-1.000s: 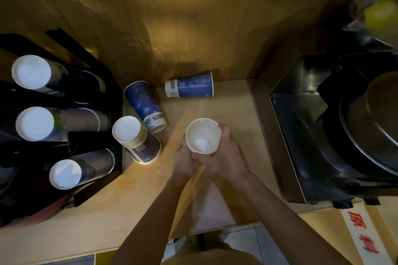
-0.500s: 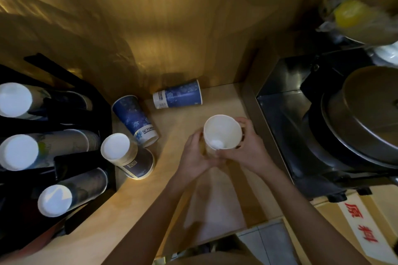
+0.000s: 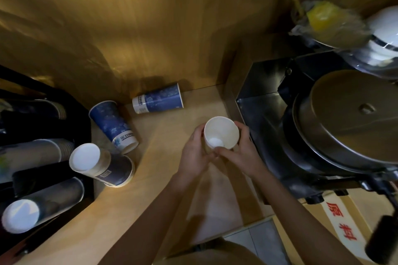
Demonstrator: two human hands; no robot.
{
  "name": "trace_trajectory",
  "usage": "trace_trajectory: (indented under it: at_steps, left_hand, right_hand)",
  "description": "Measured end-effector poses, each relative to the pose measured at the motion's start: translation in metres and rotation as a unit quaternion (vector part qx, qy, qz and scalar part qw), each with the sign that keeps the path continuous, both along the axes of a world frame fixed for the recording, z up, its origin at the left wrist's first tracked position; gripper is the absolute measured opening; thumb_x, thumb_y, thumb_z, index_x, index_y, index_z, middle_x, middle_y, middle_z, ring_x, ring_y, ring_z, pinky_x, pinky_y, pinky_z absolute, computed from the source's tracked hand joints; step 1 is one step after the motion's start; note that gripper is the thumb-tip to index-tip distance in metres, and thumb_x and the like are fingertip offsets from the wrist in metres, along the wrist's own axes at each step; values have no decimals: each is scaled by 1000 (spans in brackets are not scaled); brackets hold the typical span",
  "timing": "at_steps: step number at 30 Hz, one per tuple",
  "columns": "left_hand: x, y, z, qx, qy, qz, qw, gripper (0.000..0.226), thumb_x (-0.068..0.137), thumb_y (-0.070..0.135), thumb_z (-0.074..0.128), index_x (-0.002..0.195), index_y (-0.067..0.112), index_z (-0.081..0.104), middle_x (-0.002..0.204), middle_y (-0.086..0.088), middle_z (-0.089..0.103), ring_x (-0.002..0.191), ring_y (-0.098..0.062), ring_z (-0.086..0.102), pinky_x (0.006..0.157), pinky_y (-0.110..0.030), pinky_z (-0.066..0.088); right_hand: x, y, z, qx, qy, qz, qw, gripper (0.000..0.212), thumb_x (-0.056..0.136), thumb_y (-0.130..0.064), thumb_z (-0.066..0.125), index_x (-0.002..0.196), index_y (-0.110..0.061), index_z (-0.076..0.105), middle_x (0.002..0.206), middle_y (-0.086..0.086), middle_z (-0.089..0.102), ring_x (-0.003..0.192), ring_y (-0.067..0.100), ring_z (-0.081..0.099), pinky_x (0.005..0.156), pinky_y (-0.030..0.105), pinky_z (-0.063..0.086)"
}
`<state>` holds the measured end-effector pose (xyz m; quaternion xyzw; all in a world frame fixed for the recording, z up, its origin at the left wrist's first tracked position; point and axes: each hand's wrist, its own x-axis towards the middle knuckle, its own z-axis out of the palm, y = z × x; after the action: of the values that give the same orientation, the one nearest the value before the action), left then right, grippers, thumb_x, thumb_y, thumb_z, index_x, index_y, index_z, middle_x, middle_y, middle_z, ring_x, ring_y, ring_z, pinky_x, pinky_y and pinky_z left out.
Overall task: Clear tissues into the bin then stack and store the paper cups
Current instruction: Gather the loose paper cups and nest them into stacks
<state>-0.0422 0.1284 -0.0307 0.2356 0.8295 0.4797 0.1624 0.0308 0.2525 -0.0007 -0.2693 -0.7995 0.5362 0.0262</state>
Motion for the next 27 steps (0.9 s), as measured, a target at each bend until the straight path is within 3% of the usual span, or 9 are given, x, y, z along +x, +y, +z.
trace_trajectory:
  at_steps: [5, 8, 11, 14, 19, 23, 25, 27]
  left_hand:
    - [3, -1, 5, -20, 16, -2, 1000, 79, 64, 26, 81, 130, 21, 37, 130, 1, 53, 115, -12, 52, 92, -24, 45]
    - [2, 1, 10, -49, 6, -3, 999, 81, 65, 27, 80, 132, 18, 36, 132, -2, 52, 118, -16, 51, 95, -23, 42]
    - [-4, -1, 21, -126, -4, -26, 992, 81, 70, 17, 74, 138, 11, 30, 142, -8, 42, 130, -22, 39, 102, -21, 31]
    - [-16, -14, 34, -203, 9, -43, 978, 62, 74, 10, 63, 132, 15, 42, 135, -8, 49, 125, -23, 45, 99, -26, 36]
    - [-43, -47, 61, -194, -16, 41, 980, 21, 85, 12, 55, 103, 10, 65, 103, -7, 70, 94, -18, 64, 79, -22, 44]
    - [-64, -72, 66, -142, 2, 171, 975, 17, 89, 17, 53, 95, 9, 67, 91, -3, 68, 82, -13, 61, 75, -25, 44]
    - [-76, -81, 58, -115, 1, 253, 961, 16, 88, 17, 54, 93, 9, 67, 91, -8, 71, 80, -19, 63, 75, -30, 48]
    - [-90, -85, 47, -131, 0, 304, 944, 17, 88, 18, 54, 95, 9, 66, 98, -13, 70, 87, -25, 64, 80, -33, 48]
  right_hand:
    - [-10, 8, 9, 39, -28, -2, 999, 55, 83, -24, 65, 128, -11, 37, 119, 3, 48, 114, 23, 50, 91, 32, 42]
    - [-18, 14, 23, 119, -18, 15, 993, 54, 86, -27, 59, 132, -10, 37, 130, 10, 48, 119, 25, 48, 99, 43, 43]
    - [-32, 16, 41, 203, 8, 42, 978, 44, 88, -25, 56, 128, -11, 45, 129, 10, 50, 118, 23, 49, 98, 39, 44]
    - [-53, 12, 55, 199, 31, 79, 976, 24, 89, -24, 54, 111, -14, 58, 109, 6, 61, 101, 19, 57, 86, 35, 49]
    - [-98, -8, 61, 63, 49, 118, 990, 14, 91, -16, 52, 92, -11, 65, 79, 2, 67, 77, 14, 62, 72, 27, 49]
    - [-139, -32, 47, -151, 13, 68, 986, 16, 92, -12, 49, 95, -3, 61, 71, 6, 62, 64, 15, 58, 54, 14, 47]
    - [-157, -44, 37, -251, -49, 39, 966, 21, 94, -14, 47, 105, 0, 58, 82, 13, 65, 71, 20, 62, 57, 16, 50]
    - [-173, -54, 24, -335, -117, 17, 935, 29, 95, -17, 46, 117, 0, 52, 109, 22, 64, 98, 31, 64, 77, 25, 52]
